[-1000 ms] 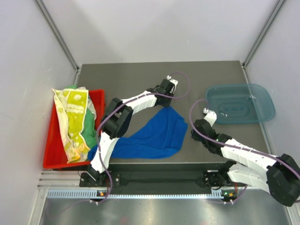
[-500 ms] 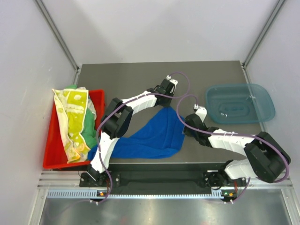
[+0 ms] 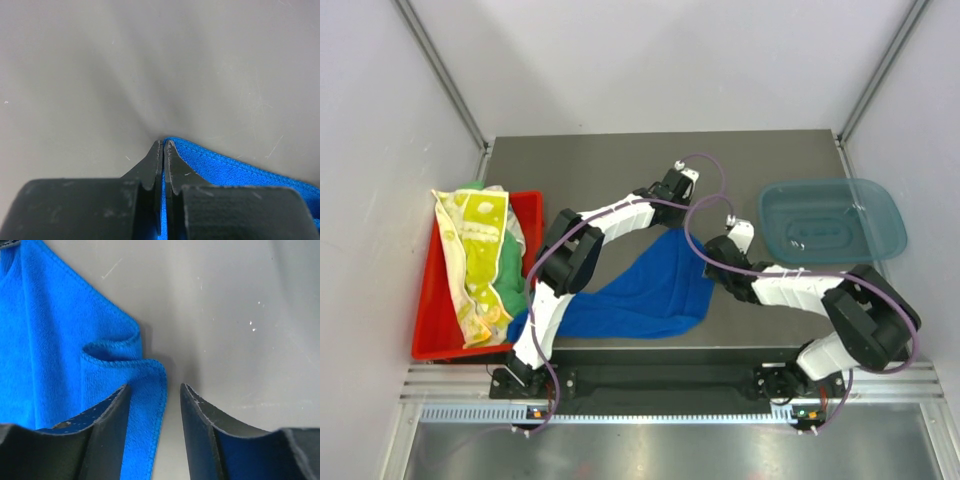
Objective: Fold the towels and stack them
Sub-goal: Flatten out the crumpled towel
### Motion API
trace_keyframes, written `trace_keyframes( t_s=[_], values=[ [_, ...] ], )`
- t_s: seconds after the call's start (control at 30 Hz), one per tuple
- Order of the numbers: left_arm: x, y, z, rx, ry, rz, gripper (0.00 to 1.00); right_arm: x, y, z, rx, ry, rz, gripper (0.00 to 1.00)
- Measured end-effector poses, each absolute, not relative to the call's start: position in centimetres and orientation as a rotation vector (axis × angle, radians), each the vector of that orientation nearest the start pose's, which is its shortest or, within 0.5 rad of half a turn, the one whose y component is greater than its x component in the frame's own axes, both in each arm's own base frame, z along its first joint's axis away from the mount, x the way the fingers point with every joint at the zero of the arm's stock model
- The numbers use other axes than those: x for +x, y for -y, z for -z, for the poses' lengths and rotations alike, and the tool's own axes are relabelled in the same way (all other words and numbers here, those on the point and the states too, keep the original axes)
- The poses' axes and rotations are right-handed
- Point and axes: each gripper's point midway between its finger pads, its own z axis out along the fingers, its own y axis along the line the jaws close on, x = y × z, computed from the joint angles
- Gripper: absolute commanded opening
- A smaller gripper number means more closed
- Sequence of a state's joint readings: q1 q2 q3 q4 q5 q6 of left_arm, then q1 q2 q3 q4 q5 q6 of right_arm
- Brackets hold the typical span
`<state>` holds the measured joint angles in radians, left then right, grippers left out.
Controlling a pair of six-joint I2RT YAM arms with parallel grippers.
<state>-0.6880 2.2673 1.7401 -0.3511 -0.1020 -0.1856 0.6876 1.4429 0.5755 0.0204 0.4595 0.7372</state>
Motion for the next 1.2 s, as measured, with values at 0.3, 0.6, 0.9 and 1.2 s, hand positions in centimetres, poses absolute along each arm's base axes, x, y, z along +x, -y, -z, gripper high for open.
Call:
trace_keyframes(
  t_s=[0.3,0.6,0.9,1.2],
  values=[
    [43.8,34.7,-2.6,0.558,-2.398,0.264,0.00,30.0,-17.6,-2.1,0.256,-2.278,-0.085,0.12],
    [44.0,34.2,-2.6,0.512,-2.409,0.262,0.00,29.7,-17.6,-2.1,0.275,-2.271,-0.106,0.02],
    [45.1,31.0,-2.7,0.391,-2.438,0.221,0.00,27.0,-14.9,-2.1,0.259,-2.307,-0.069,0.03],
    [45.6,29.2,-2.8,0.314,-2.453,0.177,0.00,27.0,-14.3,-2.0,0.249,-2.334,-0.078,0.00]
  ],
)
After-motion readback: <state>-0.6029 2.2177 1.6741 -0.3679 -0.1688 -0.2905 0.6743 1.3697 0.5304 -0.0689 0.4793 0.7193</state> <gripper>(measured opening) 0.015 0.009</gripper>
